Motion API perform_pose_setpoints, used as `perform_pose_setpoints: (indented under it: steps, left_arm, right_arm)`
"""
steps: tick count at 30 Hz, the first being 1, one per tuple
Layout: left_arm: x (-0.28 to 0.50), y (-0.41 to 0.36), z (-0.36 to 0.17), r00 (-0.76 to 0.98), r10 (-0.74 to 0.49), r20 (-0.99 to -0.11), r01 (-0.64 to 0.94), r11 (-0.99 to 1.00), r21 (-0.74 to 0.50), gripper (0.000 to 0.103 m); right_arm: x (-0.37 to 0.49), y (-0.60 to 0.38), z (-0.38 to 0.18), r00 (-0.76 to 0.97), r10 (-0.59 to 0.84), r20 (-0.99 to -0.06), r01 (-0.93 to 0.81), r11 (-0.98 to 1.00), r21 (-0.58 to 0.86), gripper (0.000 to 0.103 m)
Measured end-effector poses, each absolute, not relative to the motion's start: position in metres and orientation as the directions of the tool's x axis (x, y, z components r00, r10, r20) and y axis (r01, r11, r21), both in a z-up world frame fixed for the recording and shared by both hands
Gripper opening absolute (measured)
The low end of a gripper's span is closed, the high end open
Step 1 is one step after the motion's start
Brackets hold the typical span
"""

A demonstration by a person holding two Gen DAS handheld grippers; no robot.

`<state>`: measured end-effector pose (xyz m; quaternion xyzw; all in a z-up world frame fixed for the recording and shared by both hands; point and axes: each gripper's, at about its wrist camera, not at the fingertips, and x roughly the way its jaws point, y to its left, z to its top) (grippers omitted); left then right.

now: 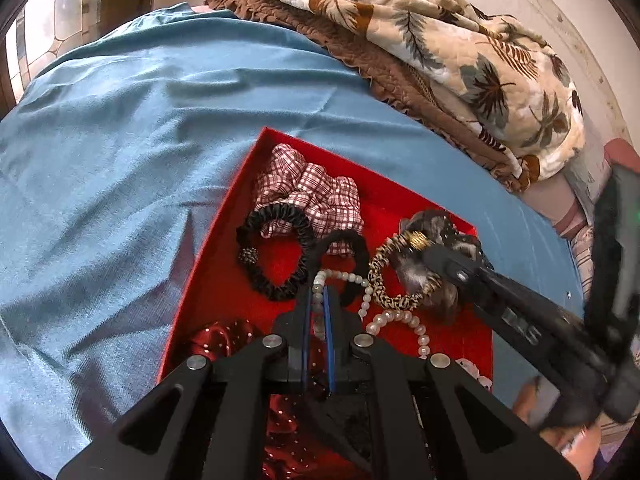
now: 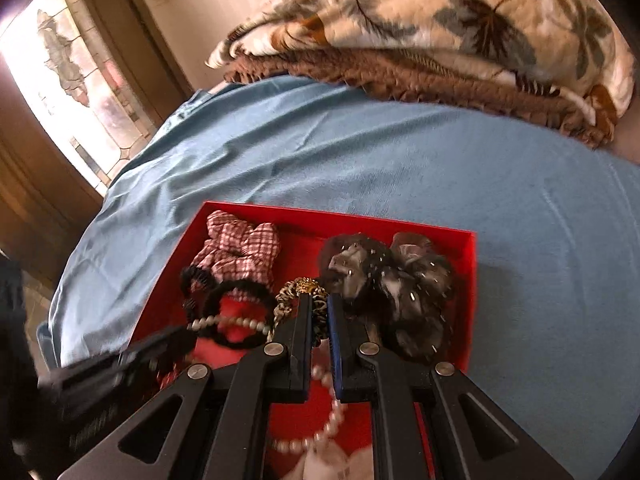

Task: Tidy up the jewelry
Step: 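Lower the leopard-print bracelet into the tray and open the right tool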

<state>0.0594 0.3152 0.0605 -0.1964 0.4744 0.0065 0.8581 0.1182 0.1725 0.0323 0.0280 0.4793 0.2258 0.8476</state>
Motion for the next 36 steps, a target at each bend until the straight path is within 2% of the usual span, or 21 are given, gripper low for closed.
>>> perform_pose_setpoints:
  steps: [13, 16, 17, 18, 19, 20, 21, 22, 27, 30, 36]
  left_arm:
    - [0.06, 0.312, 0.06, 0.547, -0.163, -0.821, -0.2, 0.927, -0.318, 0.006]
    - [0.059, 0.312, 0.062, 0.555, -0.162, -0.816, -0.196, 0.928, -0.317, 0.006]
    - [0.058, 0.312, 0.063, 0.557, -0.163, -0.814, -0.192, 0.929, -0.318, 0.007]
    - [0.058, 0.311, 0.065, 0.56, -0.162, -0.812, -0.189, 0.93, -0.316, 0.013]
    - [0.057, 0.31, 0.066, 0.564, -0.16, -0.81, -0.185, 0.932, -0.313, 0.023]
    - [0.055, 0.309, 0.068, 0.571, -0.156, -0.806, -0.181, 0.934, -0.309, 0.029]
    - [0.054, 0.308, 0.07, 0.577, -0.154, -0.802, -0.178, 0.935, -0.308, 0.039]
    - [0.052, 0.307, 0.072, 0.586, -0.152, -0.796, -0.174, 0.936, -0.307, 0.045]
    - [0.047, 0.297, 0.078, 0.608, -0.149, -0.779, -0.136, 0.948, -0.288, 0.047]
    - [0.044, 0.291, 0.08, 0.62, -0.119, -0.775, -0.131, 0.959, -0.252, 0.048]
    - [0.033, 0.28, 0.09, 0.673, -0.042, -0.738, -0.142, 0.973, -0.184, 0.056]
  right_arm:
    - [0.126, 0.179, 0.021, 0.418, 0.385, -0.823, -0.356, 0.903, 0.242, 0.009]
    - [0.124, 0.176, 0.028, 0.42, 0.408, -0.811, -0.353, 0.896, 0.268, 0.013]
    - [0.123, 0.174, 0.031, 0.42, 0.417, -0.806, -0.353, 0.893, 0.278, 0.018]
    - [0.122, 0.172, 0.035, 0.425, 0.425, -0.8, -0.354, 0.891, 0.285, 0.025]
    - [0.12, 0.17, 0.04, 0.434, 0.428, -0.793, -0.354, 0.89, 0.287, 0.028]
    - [0.119, 0.169, 0.043, 0.44, 0.43, -0.788, -0.354, 0.89, 0.288, 0.032]
    - [0.118, 0.166, 0.048, 0.446, 0.436, -0.782, -0.355, 0.888, 0.292, 0.032]
    - [0.116, 0.163, 0.052, 0.451, 0.441, -0.776, -0.355, 0.886, 0.297, 0.032]
    - [0.108, 0.147, 0.067, 0.476, 0.443, -0.76, -0.34, 0.889, 0.306, 0.033]
    - [0.099, 0.133, 0.073, 0.488, 0.439, -0.754, -0.326, 0.893, 0.31, 0.037]
    - [0.074, 0.097, 0.079, 0.514, 0.415, -0.751, -0.311, 0.906, 0.288, 0.04]
